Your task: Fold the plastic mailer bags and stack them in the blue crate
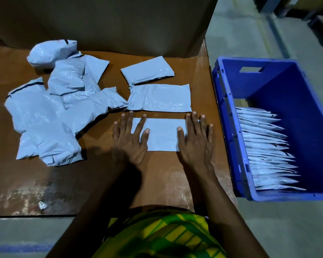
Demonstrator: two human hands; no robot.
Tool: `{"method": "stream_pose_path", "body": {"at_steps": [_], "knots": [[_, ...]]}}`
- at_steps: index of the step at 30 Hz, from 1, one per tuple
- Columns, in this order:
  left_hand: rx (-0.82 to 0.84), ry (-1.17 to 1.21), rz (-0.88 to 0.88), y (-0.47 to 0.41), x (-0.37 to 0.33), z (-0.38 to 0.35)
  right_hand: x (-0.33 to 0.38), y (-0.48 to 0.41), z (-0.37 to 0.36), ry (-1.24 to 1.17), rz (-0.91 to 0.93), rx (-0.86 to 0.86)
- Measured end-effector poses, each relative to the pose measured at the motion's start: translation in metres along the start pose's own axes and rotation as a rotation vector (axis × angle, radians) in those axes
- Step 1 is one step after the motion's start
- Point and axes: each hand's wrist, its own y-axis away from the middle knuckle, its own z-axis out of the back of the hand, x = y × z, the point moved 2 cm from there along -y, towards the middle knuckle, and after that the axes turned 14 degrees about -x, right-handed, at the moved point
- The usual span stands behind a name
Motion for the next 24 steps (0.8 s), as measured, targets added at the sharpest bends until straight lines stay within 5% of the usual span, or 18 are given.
{"method": "stream_pose_path", "body": {"at_steps": [3,8,13,16,20,24], "knots": [[-0.01,0.069,-0.048,-0.004,-0.017,0.005,0.026,-0.007,0.001,-0.09,0.103,-0.088],[0.146,0.174,-0.209,-0.008,-0.04,0.005,0.045,-0.004,-0.019,-0.228,0.306,0.053],[0.227,0.085,-0.213,-0.009,-0.019,-0.002,0.01,-0.003,-0.007,-0.209,0.249,0.076],[0.183,0.17,-0.174,-0.01,-0.017,0.003,-0.009,-0.004,0.012,-0.44,0.205,0.052],[-0.069,0.434,-0.069,-0.005,-0.014,0.021,-0.031,0.004,0.03,-0.539,0.288,-0.061],[-0.025,0.545,-0.174,0.009,-0.012,0.028,-0.027,0.011,0.027,-0.504,0.389,-0.165]]}}
